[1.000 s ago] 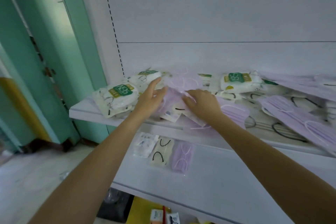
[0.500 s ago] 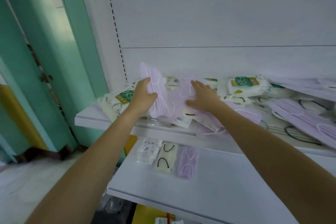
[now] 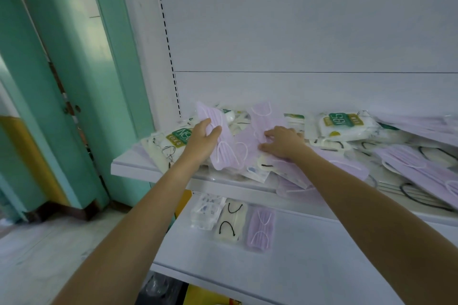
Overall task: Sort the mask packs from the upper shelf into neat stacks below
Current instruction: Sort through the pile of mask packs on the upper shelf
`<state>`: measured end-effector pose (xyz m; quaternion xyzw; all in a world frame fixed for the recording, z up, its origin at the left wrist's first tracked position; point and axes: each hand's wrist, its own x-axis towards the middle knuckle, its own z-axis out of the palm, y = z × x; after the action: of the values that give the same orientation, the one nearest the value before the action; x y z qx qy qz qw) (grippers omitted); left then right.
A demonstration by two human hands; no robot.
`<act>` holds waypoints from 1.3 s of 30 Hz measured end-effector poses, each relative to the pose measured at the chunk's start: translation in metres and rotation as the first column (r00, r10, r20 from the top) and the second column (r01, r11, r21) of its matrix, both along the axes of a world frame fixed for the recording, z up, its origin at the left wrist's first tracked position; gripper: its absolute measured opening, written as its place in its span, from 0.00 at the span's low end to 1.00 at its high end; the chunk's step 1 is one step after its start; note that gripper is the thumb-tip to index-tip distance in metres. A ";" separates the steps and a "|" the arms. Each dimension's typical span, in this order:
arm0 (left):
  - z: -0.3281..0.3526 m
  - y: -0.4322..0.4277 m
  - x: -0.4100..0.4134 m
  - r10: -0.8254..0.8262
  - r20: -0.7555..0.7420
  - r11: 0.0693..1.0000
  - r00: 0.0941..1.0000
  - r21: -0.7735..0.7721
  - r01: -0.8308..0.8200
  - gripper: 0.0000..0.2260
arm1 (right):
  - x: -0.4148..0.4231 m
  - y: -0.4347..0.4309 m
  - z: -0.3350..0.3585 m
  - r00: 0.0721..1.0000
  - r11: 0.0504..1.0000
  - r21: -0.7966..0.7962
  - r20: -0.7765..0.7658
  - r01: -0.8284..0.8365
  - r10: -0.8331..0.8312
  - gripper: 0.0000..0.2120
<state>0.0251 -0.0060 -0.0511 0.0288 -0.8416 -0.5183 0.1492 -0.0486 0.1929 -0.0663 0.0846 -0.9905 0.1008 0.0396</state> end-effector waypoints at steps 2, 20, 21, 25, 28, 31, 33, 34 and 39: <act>-0.001 0.001 0.001 -0.001 -0.003 1.000 1.000 0.003 0.001 0.22 | -0.002 -0.004 0.000 0.998 0.999 -0.034 -0.059 0.020 -0.022 0.19; -0.001 0.018 -0.021 0.078 0.004 0.989 0.997 0.128 -0.078 0.16 | 0.021 -0.039 -0.031 0.758 0.821 -0.062 -0.427 -0.568 0.492 0.27; -0.004 0.015 -0.025 0.071 -0.021 0.992 0.997 0.108 -0.068 0.20 | 0.022 -0.037 -0.030 0.757 0.820 -0.071 -0.435 -0.568 0.488 0.27; 0.004 0.006 -0.016 0.010 -0.063 0.999 0.998 0.054 -0.007 0.40 | 0.027 -0.010 -0.002 0.805 0.839 -0.223 -0.482 -0.496 0.347 0.28; 0.004 -0.002 -0.017 -0.005 -0.105 1.000 0.994 -0.004 0.004 0.43 | 0.034 0.023 0.018 0.860 0.847 -0.182 -0.221 -0.499 0.460 0.21; 0.002 -0.006 -0.018 -0.030 -0.102 0.998 0.994 -0.055 0.025 0.40 | 0.039 0.045 0.016 0.909 0.909 0.008 0.033 -0.416 0.415 0.31; 0.000 -0.004 -0.016 -0.030 -0.073 0.995 0.997 -0.096 0.023 0.35 | 0.039 0.048 0.009 0.941 0.942 -0.064 0.063 -0.330 0.334 0.35; -0.002 -0.002 -0.014 -0.022 -0.071 0.995 0.997 -0.099 0.015 0.32 | 0.038 0.047 0.006 0.948 0.944 -0.120 0.042 -0.308 0.315 0.35; -0.004 -0.002 0.001 -0.048 -0.074 0.998 0.996 0.038 0.051 0.24 | 0.038 0.033 0.007 0.955 0.798 -0.527 -0.200 -0.292 0.217 0.23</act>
<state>0.0259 -0.0077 -0.0555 -0.0081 -0.8255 -0.5393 0.1662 -0.0110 0.2261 -0.0592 0.2083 -0.8942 0.3800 0.1126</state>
